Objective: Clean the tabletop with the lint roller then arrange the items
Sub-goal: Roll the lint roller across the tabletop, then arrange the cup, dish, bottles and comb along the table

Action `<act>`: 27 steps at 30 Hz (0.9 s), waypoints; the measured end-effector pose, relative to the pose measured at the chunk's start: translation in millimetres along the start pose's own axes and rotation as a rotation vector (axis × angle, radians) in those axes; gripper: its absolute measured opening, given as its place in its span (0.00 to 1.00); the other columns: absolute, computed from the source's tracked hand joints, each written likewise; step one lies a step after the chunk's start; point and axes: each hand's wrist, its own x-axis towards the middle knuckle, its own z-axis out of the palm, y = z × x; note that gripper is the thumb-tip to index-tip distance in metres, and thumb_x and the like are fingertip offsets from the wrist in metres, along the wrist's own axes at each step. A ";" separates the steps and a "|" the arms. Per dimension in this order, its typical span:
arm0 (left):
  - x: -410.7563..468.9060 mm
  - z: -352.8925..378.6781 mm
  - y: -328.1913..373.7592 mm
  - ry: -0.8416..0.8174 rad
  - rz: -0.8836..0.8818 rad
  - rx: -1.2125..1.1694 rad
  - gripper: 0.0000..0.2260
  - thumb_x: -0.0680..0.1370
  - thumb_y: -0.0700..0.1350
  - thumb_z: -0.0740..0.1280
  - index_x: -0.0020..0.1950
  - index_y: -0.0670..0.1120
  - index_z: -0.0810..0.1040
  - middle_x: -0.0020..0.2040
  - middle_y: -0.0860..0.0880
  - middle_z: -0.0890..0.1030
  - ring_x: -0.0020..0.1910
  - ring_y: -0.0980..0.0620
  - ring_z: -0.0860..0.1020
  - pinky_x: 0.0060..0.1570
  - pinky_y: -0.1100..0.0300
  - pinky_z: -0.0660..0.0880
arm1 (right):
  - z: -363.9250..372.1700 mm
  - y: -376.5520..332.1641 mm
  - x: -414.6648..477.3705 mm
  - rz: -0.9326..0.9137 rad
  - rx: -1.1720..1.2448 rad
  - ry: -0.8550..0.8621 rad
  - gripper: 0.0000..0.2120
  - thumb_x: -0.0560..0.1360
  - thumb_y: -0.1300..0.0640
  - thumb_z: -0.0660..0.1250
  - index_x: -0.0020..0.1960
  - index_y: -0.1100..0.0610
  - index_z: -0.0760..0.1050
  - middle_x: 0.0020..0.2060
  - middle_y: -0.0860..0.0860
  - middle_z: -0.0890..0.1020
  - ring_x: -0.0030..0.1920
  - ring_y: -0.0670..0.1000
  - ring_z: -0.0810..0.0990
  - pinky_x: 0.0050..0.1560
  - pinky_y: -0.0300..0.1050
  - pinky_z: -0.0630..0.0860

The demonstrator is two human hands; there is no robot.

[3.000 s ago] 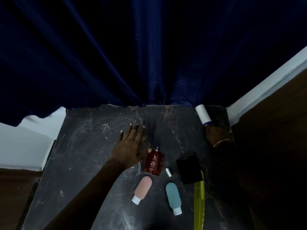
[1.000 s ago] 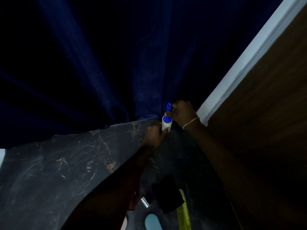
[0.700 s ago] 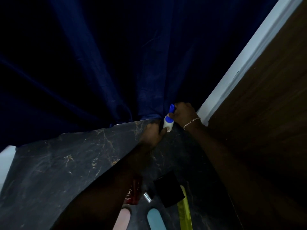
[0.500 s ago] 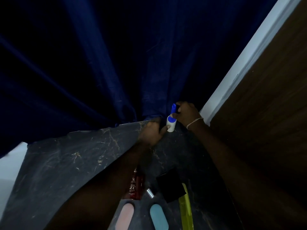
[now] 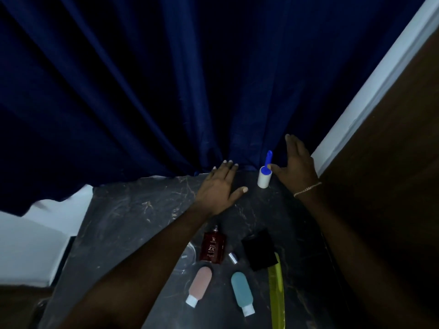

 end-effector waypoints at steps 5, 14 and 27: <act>-46.6 -18.8 -11.5 0.018 -0.023 0.081 0.38 0.83 0.69 0.50 0.84 0.44 0.55 0.85 0.44 0.57 0.85 0.48 0.52 0.84 0.48 0.50 | 2.2 -11.0 -33.8 -0.079 -0.022 0.051 0.45 0.68 0.44 0.75 0.77 0.60 0.59 0.75 0.60 0.63 0.74 0.61 0.64 0.65 0.62 0.71; -150.8 -12.0 -28.8 -0.021 -0.176 0.065 0.39 0.82 0.72 0.46 0.85 0.47 0.49 0.85 0.45 0.53 0.85 0.50 0.49 0.82 0.50 0.45 | 22.5 -61.3 -106.7 -0.193 0.078 0.016 0.41 0.71 0.44 0.74 0.76 0.60 0.61 0.76 0.58 0.63 0.76 0.58 0.63 0.70 0.59 0.69; -253.6 58.8 0.1 -0.136 -0.395 -0.079 0.36 0.84 0.67 0.52 0.84 0.45 0.57 0.84 0.45 0.60 0.84 0.48 0.57 0.80 0.44 0.61 | 96.0 -92.4 -219.0 -0.154 0.146 -0.335 0.38 0.72 0.48 0.73 0.76 0.62 0.63 0.74 0.59 0.66 0.73 0.57 0.68 0.70 0.55 0.71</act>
